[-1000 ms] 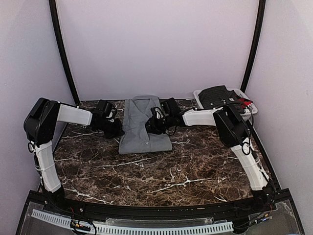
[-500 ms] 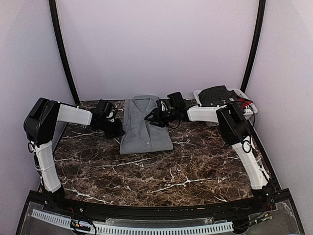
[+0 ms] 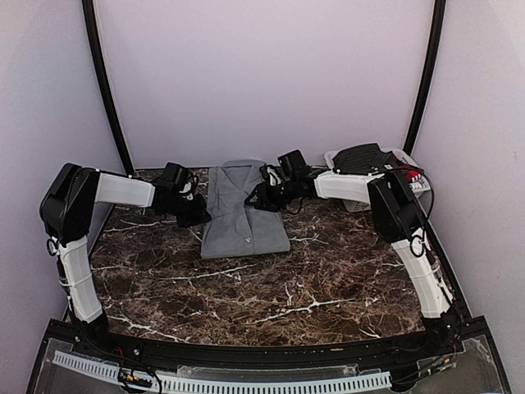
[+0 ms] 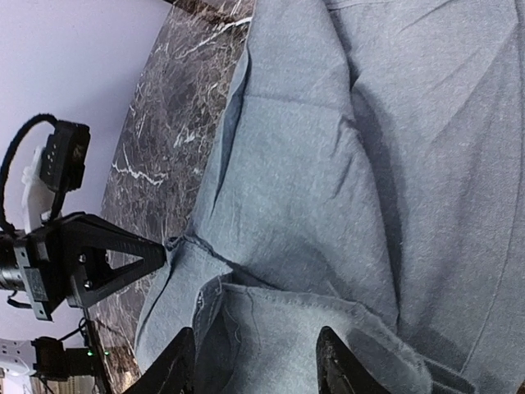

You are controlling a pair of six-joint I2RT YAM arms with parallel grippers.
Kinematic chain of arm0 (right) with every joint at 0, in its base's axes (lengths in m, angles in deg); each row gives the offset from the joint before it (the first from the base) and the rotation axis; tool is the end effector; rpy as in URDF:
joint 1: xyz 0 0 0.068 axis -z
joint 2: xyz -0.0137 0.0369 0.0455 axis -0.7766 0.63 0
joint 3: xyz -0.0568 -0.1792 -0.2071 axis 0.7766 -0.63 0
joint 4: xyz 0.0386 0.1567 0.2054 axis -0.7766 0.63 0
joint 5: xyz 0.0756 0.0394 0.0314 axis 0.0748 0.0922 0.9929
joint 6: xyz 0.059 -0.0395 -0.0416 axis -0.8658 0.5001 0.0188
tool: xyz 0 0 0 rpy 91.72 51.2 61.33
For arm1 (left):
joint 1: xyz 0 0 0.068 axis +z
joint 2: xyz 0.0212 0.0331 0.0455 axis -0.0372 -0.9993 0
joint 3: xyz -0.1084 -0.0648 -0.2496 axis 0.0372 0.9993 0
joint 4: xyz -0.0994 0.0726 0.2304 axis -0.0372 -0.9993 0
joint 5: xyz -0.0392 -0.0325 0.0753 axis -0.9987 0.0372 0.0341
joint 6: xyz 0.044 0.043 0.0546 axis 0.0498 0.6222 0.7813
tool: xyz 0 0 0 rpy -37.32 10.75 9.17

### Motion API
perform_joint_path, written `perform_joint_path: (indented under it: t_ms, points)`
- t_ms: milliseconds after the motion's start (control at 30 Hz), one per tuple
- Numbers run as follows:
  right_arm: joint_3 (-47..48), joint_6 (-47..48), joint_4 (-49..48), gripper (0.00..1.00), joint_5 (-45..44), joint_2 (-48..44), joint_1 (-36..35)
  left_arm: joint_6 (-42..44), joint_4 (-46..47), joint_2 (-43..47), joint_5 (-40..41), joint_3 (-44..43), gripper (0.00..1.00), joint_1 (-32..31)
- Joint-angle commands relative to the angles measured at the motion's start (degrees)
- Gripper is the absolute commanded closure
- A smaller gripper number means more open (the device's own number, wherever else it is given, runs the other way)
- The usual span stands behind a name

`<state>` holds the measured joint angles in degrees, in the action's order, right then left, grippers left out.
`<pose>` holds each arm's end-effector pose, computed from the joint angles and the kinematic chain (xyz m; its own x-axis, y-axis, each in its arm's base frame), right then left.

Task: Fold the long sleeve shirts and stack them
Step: Adjust the 2/3-rectangle-folded shirt at the center of the board.

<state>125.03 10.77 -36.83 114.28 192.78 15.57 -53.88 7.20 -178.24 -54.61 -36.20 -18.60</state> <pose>0.4562 0.3723 0.1375 -0.8878 -0.0467 -0.4578 -0.4043 0.5544 0.7275 0.4027 -0.1736 0.1433 -0.8548 -0.3318 -0.3990 -0.0364 0.8053 -0.5917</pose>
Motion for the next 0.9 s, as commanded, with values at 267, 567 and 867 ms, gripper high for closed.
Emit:
perform_joint_path:
  t_ms: [267, 567, 867]
  points:
    - [-4.95, 3.02, 0.97, 0.54, -7.81, -5.87, -3.98, 1.20, -1.06, 1.20, -0.24, -1.54, 0.94, 0.43]
    - [-2.02, 3.28, 1.50, 0.69, -6.86, -4.34, -4.73, 1.53, -1.40, 1.29, -0.10, -1.89, 0.95, 0.43]
    - [2.98, 3.09, 2.36, 0.75, -5.43, -0.95, -5.10, 2.09, -1.94, 1.33, -0.17, -2.31, 0.94, 0.43]
